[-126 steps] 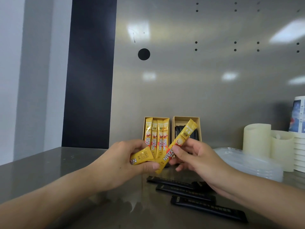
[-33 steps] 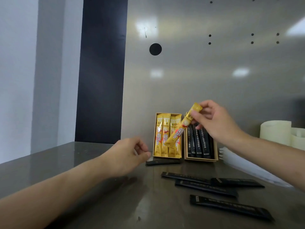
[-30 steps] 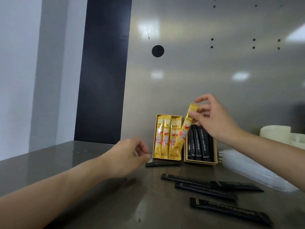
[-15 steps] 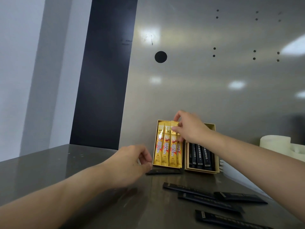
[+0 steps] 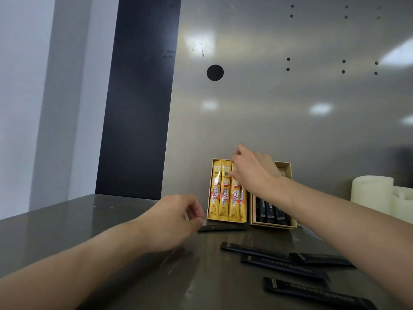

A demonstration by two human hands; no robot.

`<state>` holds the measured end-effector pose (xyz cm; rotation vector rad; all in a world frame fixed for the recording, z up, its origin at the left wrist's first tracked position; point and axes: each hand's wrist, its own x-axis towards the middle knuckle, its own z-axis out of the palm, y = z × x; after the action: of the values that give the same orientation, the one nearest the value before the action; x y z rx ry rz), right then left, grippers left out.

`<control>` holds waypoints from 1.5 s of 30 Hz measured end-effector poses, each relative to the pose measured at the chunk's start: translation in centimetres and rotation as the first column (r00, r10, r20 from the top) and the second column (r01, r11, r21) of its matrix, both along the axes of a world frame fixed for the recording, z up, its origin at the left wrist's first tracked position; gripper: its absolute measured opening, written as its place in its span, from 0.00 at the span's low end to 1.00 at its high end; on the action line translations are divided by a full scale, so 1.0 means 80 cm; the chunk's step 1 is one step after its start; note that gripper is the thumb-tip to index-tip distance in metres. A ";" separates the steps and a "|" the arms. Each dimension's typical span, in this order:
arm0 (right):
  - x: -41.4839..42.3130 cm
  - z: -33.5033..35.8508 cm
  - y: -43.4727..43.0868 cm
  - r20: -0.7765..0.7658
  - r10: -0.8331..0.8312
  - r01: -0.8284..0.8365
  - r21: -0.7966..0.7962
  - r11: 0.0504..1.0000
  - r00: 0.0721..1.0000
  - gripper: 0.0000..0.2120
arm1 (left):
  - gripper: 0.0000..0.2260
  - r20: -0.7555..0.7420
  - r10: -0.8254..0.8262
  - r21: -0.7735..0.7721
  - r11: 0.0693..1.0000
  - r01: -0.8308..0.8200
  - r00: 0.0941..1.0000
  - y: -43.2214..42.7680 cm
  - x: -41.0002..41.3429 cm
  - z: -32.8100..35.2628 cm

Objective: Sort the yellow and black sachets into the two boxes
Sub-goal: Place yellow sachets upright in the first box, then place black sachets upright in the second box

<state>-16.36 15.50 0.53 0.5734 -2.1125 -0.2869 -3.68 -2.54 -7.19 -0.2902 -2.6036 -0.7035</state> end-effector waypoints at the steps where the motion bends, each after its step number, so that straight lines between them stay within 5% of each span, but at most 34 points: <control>1: 0.005 0.003 0.002 -0.017 0.029 -0.029 0.002 1.000 0.999 0.18 | 0.01 -0.005 0.004 -0.008 1.000 -0.004 1.000 -0.001 0.000 0.000; 6: 0.065 0.000 0.040 0.098 0.359 -0.359 -0.014 0.933 0.928 0.12 | 0.02 -0.034 0.028 -0.091 0.995 -0.031 0.999 -0.001 0.001 -0.001; 10: 0.105 -0.047 0.094 0.436 0.337 -0.437 0.150 0.887 0.834 0.14 | 0.04 -0.051 0.041 -0.170 0.984 -0.049 0.998 -0.002 -0.001 -0.007; 14: 0.103 -0.083 0.118 0.655 0.404 -0.460 -0.095 0.883 0.639 0.15 | 0.05 -0.050 0.068 -0.296 0.952 -0.080 0.996 0.001 -0.010 -0.009; 22: 0.093 -0.102 0.121 0.678 0.573 -0.387 -0.427 0.817 0.460 0.11 | 0.12 0.009 0.045 -0.476 0.879 -0.035 0.999 0.040 -0.044 0.004; 29: 0.091 -0.111 0.129 0.614 0.669 -0.390 -0.544 0.743 0.418 0.04 | 0.03 0.027 -0.006 -0.300 0.954 0.014 1.000 0.043 -0.071 -0.009; 35: 0.098 -0.075 0.146 0.556 0.750 -0.318 -0.683 0.658 0.358 0.05 | 0.05 0.115 -0.085 -0.199 0.974 0.107 0.990 0.040 -0.057 -0.003; 38: 0.097 -0.056 0.161 0.610 0.711 -0.291 -0.651 0.701 0.351 0.08 | 0.05 0.139 -0.096 -0.238 0.963 0.127 0.986 0.043 -0.044 0.003; 41: 0.094 -0.045 0.176 0.663 0.650 -0.264 -0.596 0.758 0.371 0.11 | 0.05 0.011 -0.128 -0.223 0.966 0.127 0.992 0.058 -0.029 0.006; 45: 0.089 -0.037 0.196 0.690 0.607 -0.199 -0.581 0.790 0.395 0.09 | 0.09 -0.003 -0.285 -0.169 0.945 0.280 0.959 0.093 -0.006 0.006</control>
<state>-9.24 31.17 -2.39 1.1257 -2.7209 0.9591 -4.13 4.88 -6.73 -0.7317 -2.6260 -0.5673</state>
